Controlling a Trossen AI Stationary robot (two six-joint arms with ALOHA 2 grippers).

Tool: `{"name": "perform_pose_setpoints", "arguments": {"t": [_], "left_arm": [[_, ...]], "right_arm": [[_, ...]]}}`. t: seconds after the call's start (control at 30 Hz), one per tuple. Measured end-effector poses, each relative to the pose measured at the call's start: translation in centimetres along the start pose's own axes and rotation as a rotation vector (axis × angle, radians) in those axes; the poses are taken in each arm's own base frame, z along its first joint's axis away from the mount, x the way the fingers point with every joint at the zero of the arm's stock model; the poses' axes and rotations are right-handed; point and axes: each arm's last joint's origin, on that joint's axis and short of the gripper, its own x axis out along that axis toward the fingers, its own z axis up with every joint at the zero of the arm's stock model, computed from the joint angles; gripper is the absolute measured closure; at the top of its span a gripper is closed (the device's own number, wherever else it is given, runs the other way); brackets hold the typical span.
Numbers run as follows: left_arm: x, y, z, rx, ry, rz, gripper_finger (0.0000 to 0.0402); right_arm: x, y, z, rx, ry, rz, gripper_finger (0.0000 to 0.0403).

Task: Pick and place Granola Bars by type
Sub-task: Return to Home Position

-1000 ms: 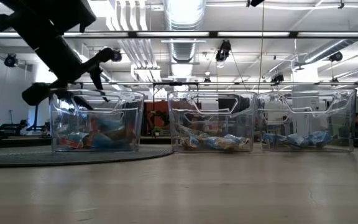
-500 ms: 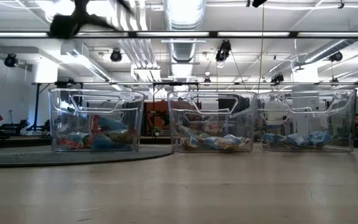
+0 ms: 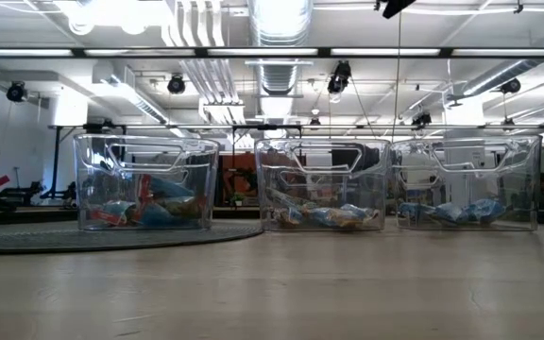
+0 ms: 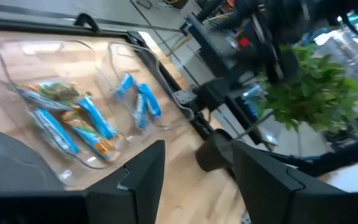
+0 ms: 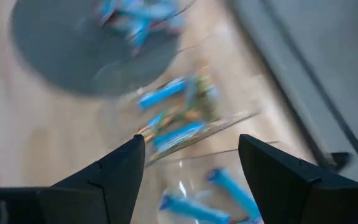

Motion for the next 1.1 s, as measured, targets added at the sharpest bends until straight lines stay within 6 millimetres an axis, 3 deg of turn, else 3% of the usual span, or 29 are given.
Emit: {"name": "perform_pose_setpoints", "arguments": {"t": [0.13, 0.27, 0.47, 0.6, 0.7, 0.83, 0.97, 1.1], "left_arm": [[0.0, 0.2, -1.0, -0.004, 0.011, -0.034, 0.023], [0.0, 0.3, -2.1, 0.036, 0.001, -0.099, 0.023], [0.4, 1.3, -4.1, 0.119, -0.025, -0.212, 0.023], [0.7, 2.9, -4.7, 0.158, -0.087, -0.264, 0.023], [0.7, 4.4, -4.3, 0.179, -0.139, -0.335, 0.023], [0.8, 7.1, -3.6, 0.214, -0.149, -0.494, 0.023], [1.1, 10.4, -3.3, 0.204, -0.197, -0.479, 0.023], [0.9, 12.4, -2.9, 0.195, -0.24, -0.458, 0.023]], "right_arm": [[-2.8, -3.2, -0.6, 0.127, -0.19, -0.062, 0.0154], [-4.5, -4.4, -2.7, 0.2, -0.342, 0.011, 0.0154], [-2.6, -4.8, -7.8, 0.217, -0.336, 0.068, 0.0154], [-1.7, -5.3, -10.1, 0.249, -0.318, 0.058, 0.0154], [-1.7, -5.7, -11.1, 0.34, -0.323, 0.083, 0.0154], [-1.6, -6.0, -12.0, 0.313, -0.381, 0.103, 0.0154], [-0.7, -5.7, -13.3, 0.3, -0.444, 0.227, 0.0154], [0.6, -5.3, -14.8, 0.299, -0.515, 0.398, 0.0154]]}}
